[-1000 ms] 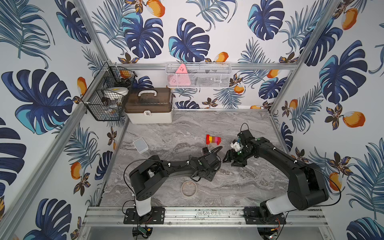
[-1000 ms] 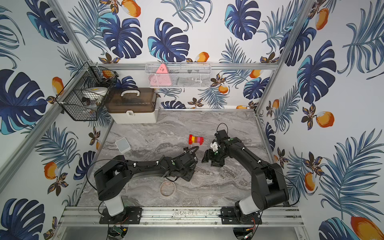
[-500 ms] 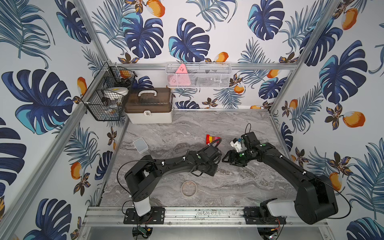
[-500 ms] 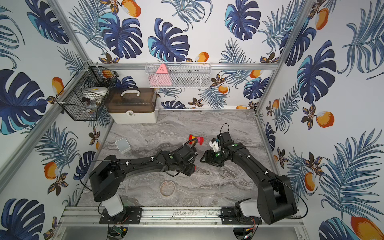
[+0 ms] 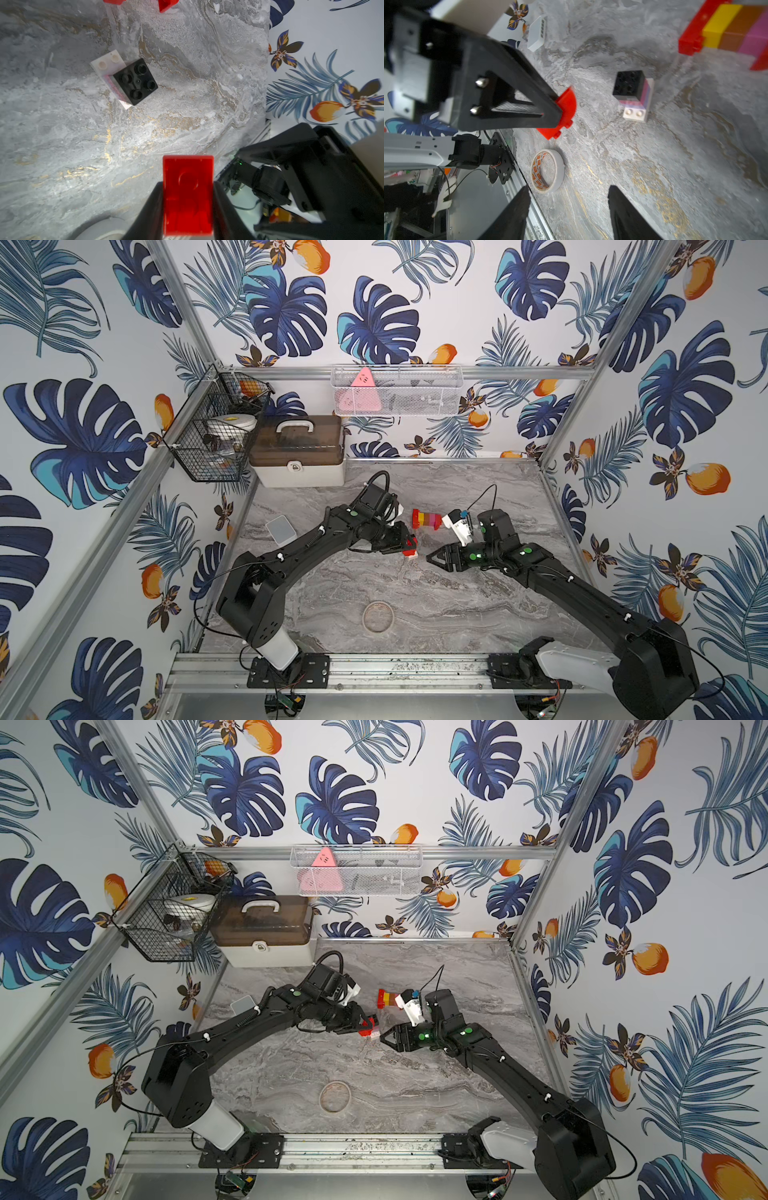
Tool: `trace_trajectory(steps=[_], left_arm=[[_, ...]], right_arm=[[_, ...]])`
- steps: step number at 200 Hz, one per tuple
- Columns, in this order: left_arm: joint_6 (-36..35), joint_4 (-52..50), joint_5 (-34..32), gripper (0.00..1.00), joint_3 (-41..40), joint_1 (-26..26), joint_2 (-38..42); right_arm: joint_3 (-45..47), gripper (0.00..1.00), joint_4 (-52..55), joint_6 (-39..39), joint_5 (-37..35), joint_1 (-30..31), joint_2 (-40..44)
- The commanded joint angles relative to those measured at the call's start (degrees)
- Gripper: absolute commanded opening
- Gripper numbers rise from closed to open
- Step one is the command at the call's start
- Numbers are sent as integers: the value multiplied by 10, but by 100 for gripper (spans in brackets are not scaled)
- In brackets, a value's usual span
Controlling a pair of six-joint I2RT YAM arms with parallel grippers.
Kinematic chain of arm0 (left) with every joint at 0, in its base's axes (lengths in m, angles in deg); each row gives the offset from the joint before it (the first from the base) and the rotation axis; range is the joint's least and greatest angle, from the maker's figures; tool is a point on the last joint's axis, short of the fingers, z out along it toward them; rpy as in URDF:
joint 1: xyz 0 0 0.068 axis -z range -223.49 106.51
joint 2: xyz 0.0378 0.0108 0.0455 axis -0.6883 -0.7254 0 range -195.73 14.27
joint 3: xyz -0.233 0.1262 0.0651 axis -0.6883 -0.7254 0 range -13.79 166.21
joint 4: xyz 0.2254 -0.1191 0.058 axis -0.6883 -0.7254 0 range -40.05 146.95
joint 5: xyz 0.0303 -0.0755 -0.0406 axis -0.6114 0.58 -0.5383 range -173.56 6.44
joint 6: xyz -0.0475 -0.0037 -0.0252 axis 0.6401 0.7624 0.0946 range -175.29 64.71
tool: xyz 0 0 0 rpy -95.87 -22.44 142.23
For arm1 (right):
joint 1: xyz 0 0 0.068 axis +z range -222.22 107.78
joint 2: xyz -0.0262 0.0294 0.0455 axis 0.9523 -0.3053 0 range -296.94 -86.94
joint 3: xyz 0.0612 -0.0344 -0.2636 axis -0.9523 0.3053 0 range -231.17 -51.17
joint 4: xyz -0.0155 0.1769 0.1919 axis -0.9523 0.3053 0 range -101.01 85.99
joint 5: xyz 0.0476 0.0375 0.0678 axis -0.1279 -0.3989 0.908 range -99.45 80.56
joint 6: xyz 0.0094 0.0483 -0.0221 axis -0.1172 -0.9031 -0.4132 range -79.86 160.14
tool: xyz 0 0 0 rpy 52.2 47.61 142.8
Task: Assemble the number 1 with lego
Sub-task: Pick up the lego brick from the center of the board.
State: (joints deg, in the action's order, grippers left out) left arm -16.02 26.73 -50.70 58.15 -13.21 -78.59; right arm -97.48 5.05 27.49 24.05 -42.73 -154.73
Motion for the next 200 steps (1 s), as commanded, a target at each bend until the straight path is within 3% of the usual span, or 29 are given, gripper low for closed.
trace_trajectory(steps=[1, 25, 60, 83, 107, 121, 159, 181, 200], left_arm=[[59, 39, 118, 32, -13, -22, 13], [151, 119, 181, 31, -36, -48, 30], [224, 140, 224, 33, -21, -79, 47], [304, 180, 243, 32, -27, -108, 65], [409, 252, 263, 33, -40, -131, 81], [415, 243, 263, 33, -28, -130, 75], [492, 317, 267, 34, -40, -134, 73], [475, 268, 267, 34, -26, -141, 74], [458, 220, 265, 34, -9, -145, 77]], right_arm=[[-16, 61, -37, 64, -55, 29, 14], [0, 57, -86, 100, -110, 52, 41], [44, 59, -189, 154, -106, 55, 69], [61, 52, -227, 204, -167, 69, 99], [115, 50, -359, 285, -233, 99, 115], [133, 52, -436, 341, -258, 117, 99], [117, 61, -508, 440, -269, 138, 38], [112, 64, -573, 509, -290, 157, 4], [76, 65, -540, 552, -301, 163, -25]])
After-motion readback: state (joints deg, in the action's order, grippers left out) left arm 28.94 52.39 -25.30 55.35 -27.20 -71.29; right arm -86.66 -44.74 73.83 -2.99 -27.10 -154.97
